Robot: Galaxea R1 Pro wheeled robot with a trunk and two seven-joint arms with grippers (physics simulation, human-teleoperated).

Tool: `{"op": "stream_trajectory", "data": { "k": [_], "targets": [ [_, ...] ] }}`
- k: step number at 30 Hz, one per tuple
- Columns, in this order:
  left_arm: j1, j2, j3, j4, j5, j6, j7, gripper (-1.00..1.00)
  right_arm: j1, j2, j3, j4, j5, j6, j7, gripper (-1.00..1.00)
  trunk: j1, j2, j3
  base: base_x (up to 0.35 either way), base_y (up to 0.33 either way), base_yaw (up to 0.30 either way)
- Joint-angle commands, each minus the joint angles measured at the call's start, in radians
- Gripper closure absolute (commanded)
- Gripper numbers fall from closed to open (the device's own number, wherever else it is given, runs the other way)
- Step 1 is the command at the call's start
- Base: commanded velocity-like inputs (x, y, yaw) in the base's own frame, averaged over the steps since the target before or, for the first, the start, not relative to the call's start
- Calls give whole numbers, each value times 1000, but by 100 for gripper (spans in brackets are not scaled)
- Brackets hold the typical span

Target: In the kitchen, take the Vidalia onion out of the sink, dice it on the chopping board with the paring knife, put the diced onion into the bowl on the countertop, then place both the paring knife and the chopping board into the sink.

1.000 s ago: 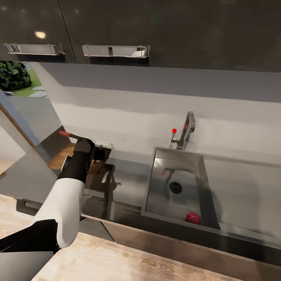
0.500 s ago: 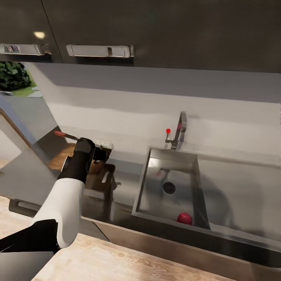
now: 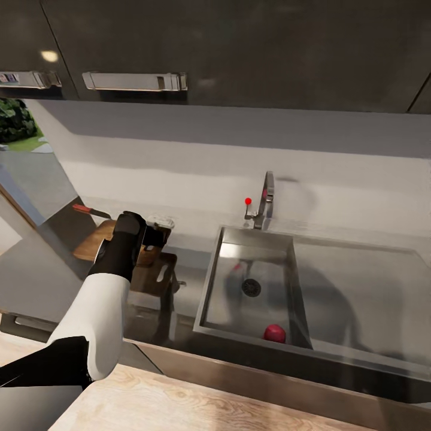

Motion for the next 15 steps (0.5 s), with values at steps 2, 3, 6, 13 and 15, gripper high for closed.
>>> {"op": "stream_trajectory", "data": {
  "k": [2, 3, 6, 13, 15],
  "targets": [
    [-1, -1, 5, 0, -10, 1, -11, 100, -1, 0, -2, 1, 2, -3, -3, -100, 1, -2, -2, 0, 0, -5],
    [-1, -1, 5, 3, -9, 1, -11, 100, -1, 0, -2, 1, 2, -3, -3, -100, 1, -2, -2, 0, 0, -2],
    [-1, -1, 5, 12, -8, 1, -12, 100, -1, 1, -2, 1, 2, -3, -3, -100, 1, -2, -2, 0, 0, 0],
    [-1, 0, 5, 33, -5, 0, -13, 100, -1, 2, -2, 1, 2, -3, -3, -100, 1, -2, -2, 0, 0, 0],
    [-1, 0, 6, 40, -3, -1, -13, 100, -1, 2, -2, 1, 2, -3, -3, -100, 1, -2, -2, 0, 0, 0]
  ]
}}
